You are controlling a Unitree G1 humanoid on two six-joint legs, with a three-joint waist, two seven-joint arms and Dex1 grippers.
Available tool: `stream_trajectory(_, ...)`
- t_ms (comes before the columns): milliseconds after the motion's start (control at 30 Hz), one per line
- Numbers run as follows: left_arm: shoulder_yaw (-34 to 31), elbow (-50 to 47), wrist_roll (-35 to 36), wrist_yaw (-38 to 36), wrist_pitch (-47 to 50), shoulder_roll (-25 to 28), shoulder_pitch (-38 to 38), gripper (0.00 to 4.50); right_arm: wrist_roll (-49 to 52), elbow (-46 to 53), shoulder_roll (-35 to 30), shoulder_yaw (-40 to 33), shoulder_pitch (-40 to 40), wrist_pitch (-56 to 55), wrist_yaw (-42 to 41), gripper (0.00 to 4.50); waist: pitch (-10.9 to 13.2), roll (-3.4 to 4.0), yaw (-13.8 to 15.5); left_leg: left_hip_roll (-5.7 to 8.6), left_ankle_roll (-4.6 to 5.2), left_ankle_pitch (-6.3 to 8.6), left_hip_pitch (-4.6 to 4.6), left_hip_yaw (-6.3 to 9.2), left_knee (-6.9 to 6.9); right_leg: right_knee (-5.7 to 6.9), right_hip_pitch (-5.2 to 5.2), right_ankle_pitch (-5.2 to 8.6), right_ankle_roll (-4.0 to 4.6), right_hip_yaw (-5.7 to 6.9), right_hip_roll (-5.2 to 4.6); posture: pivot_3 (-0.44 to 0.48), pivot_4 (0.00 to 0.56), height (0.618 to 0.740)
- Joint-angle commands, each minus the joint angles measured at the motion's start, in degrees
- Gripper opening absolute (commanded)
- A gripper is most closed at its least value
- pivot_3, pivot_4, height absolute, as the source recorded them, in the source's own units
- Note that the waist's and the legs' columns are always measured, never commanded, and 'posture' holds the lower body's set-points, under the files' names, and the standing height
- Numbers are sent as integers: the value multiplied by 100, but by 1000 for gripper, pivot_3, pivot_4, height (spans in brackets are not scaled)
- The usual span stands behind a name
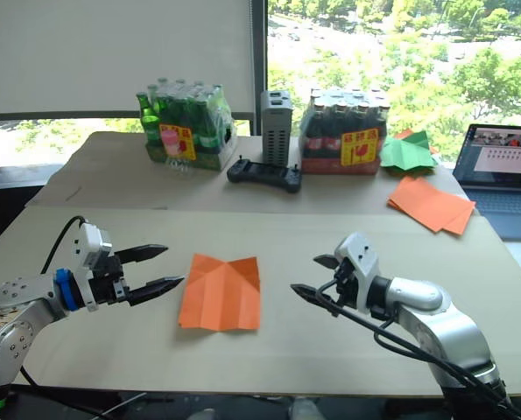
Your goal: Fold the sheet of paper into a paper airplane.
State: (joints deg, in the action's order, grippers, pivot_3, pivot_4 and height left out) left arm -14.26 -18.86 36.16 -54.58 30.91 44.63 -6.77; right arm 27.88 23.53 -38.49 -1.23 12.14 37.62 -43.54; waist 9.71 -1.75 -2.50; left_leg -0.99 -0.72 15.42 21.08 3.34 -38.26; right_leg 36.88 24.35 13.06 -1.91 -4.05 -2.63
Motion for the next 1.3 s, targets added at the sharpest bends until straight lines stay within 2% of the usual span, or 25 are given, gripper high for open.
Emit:
stream_trajectory(33, 29, -66, -106, 3, -142, 68, -106, 4474, 25, 184, 55, -59, 79, -146, 21, 4500, 0, 0, 0, 0, 0, 0, 0, 0, 0, 0, 0, 0, 0, 0, 0, 0, 150, 733)
stream_trajectory(167, 52, -76, -75, 22, -119, 28, -152, 4474, -4, 174, 99, -21, 81, -167, 33, 4500, 0, 0, -1, 0, 0, 0, 0, 0, 0, 0, 0, 0, 0, 0, 0, 0, 150, 733)
stream_trajectory(267, 282, -52, -323, 92, -243, -21, -167, 4474, -30, 167, 127, 9, 93, -167, 59, 4500, 0, 0, 2, 0, 0, 0, 0, 0, 0, 0, 0, 0, 0, 0, 0, 0, 150, 733)
stream_trajectory(367, 477, -101, -277, 79, -163, -142, -244, 4474, -38, 184, 143, 22, 86, -159, 73, 4500, 0, 0, 7, 1, 0, 0, 0, 0, 0, 0, 0, 0, 0, 0, 0, 0, 150, 733)
stream_trajectory(400, 519, -97, -289, 60, -192, -171, -262, 3898, -36, 201, 151, 21, 78, -149, 80, 4500, 0, 0, 7, 1, 0, 0, 0, 0, 0, 0, -1, 0, 0, 0, 0, 0, 150, 733)
stream_trajectory(567, 978, 200, -673, -4, -410, -269, -397, 2296, -71, 218, 180, 60, 50, -155, 115, 4500, 0, 0, 7, 1, 0, 0, -1, 0, 0, 2, -1, 0, 0, 0, 0, 0, 150, 733)
stream_trajectory(767, 1590, 981, -1548, 195, -807, -396, -555, 293, -172, 231, 213, 171, 60, -173, 168, 4500, 0, 0, -5, 1, 0, 0, -1, 0, -1, 4, -1, 0, 0, 0, 2, 0, 150, 733)
stream_trajectory(800, 1700, 1094, -1705, 204, -925, -417, -575, 66, -205, 227, 216, 202, 64, -179, 176, 4500, 0, 0, -2, 1, 0, 0, 0, 1, -1, 4, 0, 0, 0, 0, 1, 0, 150, 733)
stream_trajectory(1067, 2397, 1499, -2517, 54, -1426, -395, -509, 66, -593, 134, 210, 643, 182, -163, 272, 4500, -2, 3, 8, 2, 0, 0, -1, 1, -1, 4, -1, -1, 0, 0, -1, 0, 150, 733)
stream_trajectory(1300, 2496, 1703, -2727, -39, -1663, -405, -455, 66, -1346, -332, 273, 1280, 478, -454, 312, 4500, -4, 5, 7, 3, 0, 0, -9, 0, -2, 6, -9, 0, -1, 0, -1, 0, 150, 733)
